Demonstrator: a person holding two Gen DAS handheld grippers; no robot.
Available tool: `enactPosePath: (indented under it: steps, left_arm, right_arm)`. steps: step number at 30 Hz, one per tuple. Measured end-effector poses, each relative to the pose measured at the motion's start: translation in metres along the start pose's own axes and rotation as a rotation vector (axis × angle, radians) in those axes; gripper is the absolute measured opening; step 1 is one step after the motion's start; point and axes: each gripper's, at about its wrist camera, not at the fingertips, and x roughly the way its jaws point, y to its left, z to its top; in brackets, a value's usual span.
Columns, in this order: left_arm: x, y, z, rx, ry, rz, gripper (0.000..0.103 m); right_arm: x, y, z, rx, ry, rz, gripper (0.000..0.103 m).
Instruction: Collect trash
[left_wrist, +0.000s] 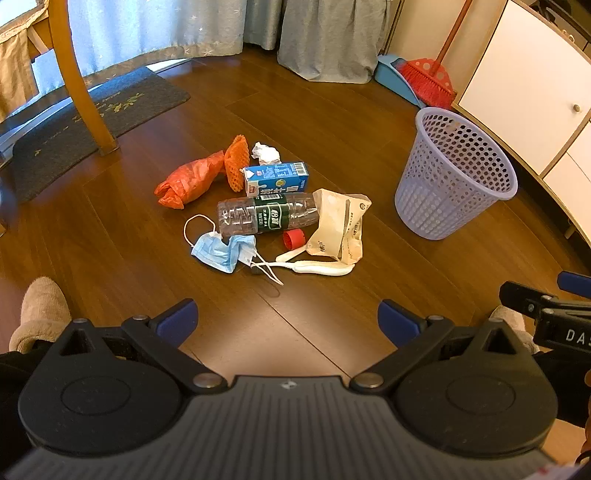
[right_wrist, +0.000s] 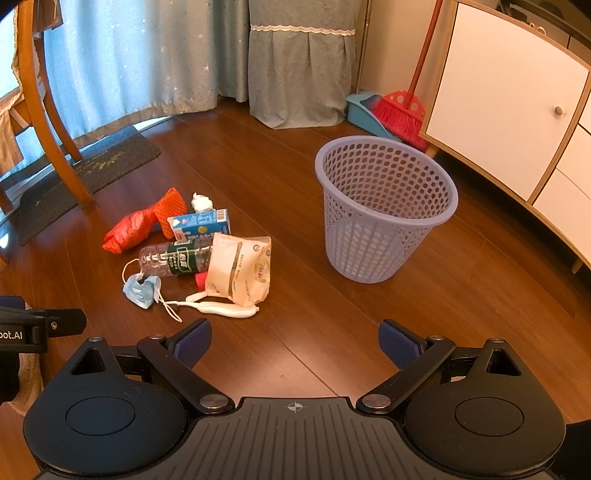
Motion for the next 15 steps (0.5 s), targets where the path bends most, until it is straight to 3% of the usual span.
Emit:
enactPosePath:
  steps: [15]
  left_arm:
    - [0.0011,0.0002,0.0012,0.012,0.009,0.005,0.102]
  right_arm:
    - [0.0034,-0.0026,0.0026,0.0,0.005,-0.011,0.095]
